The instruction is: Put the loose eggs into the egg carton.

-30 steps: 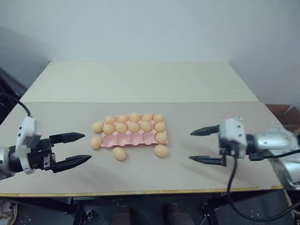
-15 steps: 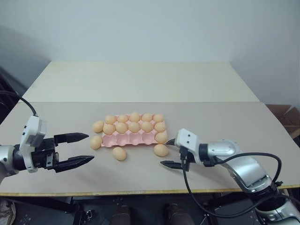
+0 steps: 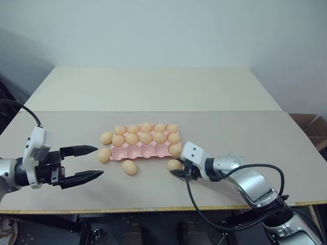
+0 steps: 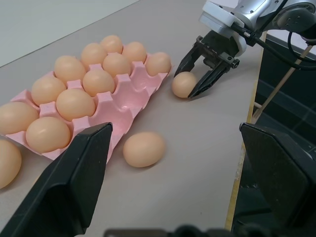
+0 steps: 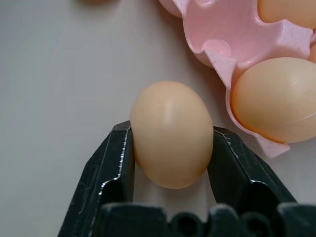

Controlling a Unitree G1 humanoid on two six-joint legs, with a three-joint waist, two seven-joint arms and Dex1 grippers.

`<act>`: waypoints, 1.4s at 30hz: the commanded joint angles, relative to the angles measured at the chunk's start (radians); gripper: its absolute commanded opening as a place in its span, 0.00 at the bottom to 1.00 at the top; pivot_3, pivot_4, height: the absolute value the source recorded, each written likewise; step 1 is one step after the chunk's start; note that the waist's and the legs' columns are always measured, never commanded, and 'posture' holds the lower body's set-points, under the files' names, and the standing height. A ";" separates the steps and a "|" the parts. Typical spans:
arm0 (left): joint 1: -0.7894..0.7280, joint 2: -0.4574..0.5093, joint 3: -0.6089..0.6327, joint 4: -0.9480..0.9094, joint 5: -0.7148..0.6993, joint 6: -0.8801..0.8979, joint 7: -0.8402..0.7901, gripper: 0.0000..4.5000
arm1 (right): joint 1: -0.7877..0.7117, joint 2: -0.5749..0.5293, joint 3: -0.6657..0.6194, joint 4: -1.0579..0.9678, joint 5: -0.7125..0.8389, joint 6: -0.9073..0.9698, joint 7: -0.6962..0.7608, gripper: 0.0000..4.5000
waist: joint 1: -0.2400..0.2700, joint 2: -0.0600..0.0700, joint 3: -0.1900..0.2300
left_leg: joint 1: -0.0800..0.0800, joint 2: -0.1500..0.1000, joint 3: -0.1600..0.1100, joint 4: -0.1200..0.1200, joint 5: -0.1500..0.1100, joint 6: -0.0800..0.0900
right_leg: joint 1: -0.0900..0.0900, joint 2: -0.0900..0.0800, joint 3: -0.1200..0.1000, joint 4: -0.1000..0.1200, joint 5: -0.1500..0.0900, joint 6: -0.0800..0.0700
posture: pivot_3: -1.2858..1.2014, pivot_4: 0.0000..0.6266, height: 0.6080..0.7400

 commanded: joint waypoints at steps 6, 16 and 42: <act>-0.018 0.016 0.000 0.004 0.008 -0.024 -0.010 1.00 | -0.102 0.016 -0.114 -0.106 0.091 -0.020 0.024 0.40 | -0.011 0.000 0.000 | 0.001 0.001 0.000 0.000 0.000 0.000 | 0.000 0.001 0.000 0.000 0.000 0.000 | 0.52 0.24 1.00; -0.029 0.006 -0.007 0.001 0.013 -0.026 -0.003 1.00 | -0.240 0.125 0.001 0.089 -0.044 -0.076 -0.035 0.40 | -0.015 -0.001 0.000 | -0.004 0.006 0.000 0.000 0.000 0.000 | -0.008 0.008 0.003 0.002 0.005 -0.001 | 0.52 0.24 1.00; -0.017 0.014 -0.001 0.095 0.067 -0.094 -0.032 1.00 | 0.105 -0.272 -0.549 0.009 0.257 -0.325 0.382 0.99 | -0.013 -0.001 0.000 | -0.006 0.006 0.002 0.000 0.000 0.000 | -0.011 0.009 0.004 0.002 0.004 -0.004 | 0.52 0.24 1.00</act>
